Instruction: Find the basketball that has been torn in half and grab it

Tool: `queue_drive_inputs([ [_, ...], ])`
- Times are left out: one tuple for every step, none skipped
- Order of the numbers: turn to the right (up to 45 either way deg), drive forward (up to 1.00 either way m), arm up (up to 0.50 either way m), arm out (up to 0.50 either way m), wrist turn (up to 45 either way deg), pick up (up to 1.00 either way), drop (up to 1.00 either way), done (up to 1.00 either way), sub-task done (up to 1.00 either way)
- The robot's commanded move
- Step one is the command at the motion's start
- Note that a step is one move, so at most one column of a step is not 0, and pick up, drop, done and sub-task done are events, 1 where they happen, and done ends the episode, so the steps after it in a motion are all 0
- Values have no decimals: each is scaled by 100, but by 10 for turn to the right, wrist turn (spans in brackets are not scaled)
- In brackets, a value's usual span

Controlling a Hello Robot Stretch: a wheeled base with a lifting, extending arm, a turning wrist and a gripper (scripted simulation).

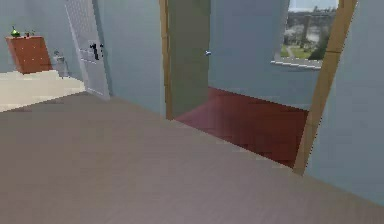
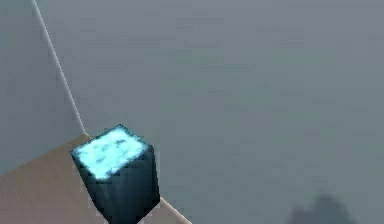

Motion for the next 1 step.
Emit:
queue_drive_inputs([
  [90, 0, 0, 0, 0, 0, 0, 0, 0],
])
